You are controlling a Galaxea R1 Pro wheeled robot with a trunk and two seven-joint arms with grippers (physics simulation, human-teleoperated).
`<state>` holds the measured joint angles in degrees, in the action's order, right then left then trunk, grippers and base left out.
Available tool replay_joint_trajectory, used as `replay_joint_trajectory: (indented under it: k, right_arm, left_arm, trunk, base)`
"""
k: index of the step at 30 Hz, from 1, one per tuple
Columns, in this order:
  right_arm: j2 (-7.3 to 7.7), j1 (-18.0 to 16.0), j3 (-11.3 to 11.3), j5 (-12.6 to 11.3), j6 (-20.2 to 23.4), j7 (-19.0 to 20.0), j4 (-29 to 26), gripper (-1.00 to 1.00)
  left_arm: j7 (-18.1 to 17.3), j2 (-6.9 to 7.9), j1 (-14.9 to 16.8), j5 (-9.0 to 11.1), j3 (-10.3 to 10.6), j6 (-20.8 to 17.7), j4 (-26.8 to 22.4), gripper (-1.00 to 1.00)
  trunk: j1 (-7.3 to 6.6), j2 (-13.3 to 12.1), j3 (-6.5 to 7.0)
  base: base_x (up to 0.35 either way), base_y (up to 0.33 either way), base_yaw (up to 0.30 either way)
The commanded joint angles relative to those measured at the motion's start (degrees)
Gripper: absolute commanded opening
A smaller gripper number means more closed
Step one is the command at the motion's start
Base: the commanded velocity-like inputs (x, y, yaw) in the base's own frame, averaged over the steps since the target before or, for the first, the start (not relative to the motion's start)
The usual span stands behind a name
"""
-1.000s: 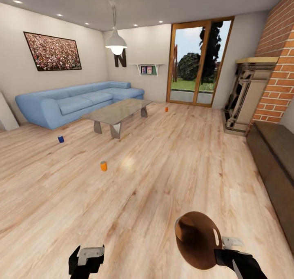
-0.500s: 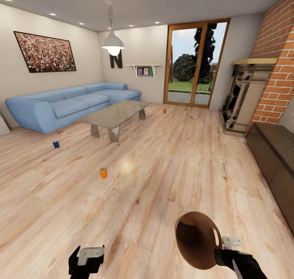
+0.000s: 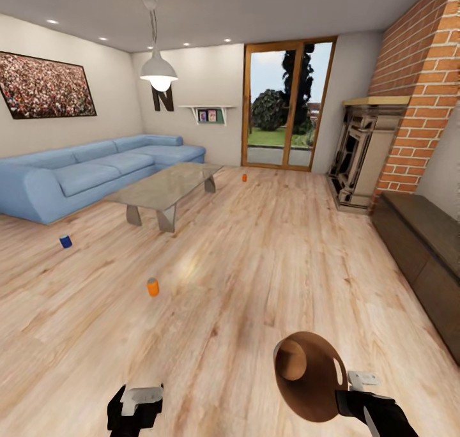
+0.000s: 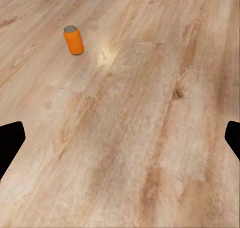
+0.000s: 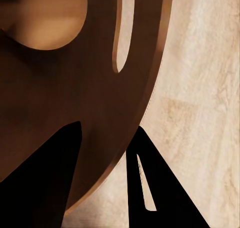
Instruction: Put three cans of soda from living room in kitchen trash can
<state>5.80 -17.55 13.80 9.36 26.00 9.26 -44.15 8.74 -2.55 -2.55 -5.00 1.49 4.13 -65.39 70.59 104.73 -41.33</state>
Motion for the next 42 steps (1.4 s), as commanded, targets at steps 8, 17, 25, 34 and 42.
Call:
replay_joint_trajectory:
  k: [8, 17, 25, 34, 42]
  right_arm:
    - [0.00, -0.03, 0.00, -0.51, 0.01, 0.15, -0.06, -1.00]
    - [0.00, -0.03, 0.00, -0.50, 0.01, 0.14, -0.06, -1.00]
    - [0.00, -0.03, 0.00, -0.52, 0.02, 0.07, -0.06, -1.00]
    - [-0.06, -0.03, -0.07, -0.53, 0.03, 0.06, 0.02, -1.00]
    - [-0.07, -0.03, -0.09, -0.54, 0.05, 0.06, 0.03, -1.00]
  left_arm:
    - [-0.03, 0.00, 0.00, 0.07, 0.00, -0.08, 0.00, 1.00]
    - [-0.04, 0.00, 0.00, 0.08, 0.00, -0.09, 0.00, 1.00]
    - [-0.04, 0.00, 0.00, 0.08, 0.00, -0.09, 0.00, 1.00]
    - [-0.04, 0.00, 0.00, 0.08, 0.00, -0.09, 0.00, 1.00]
    - [-0.04, 0.00, 0.00, 0.08, 0.00, -0.09, 0.00, 1.00]
  trunk:
    - [0.00, 0.00, 0.52]
    - [0.00, 0.00, 1.10]
    - [0.00, 0.00, 1.62]
    - [0.00, 0.00, 2.18]
    - [0.00, 0.00, 2.52]
  base:
    - [0.207, 0.267, -0.184]
    - [0.195, 0.275, -0.184]
    - [0.180, 0.282, -0.184]
    - [0.142, 0.293, -0.175]
    - [0.079, 0.305, -0.119]
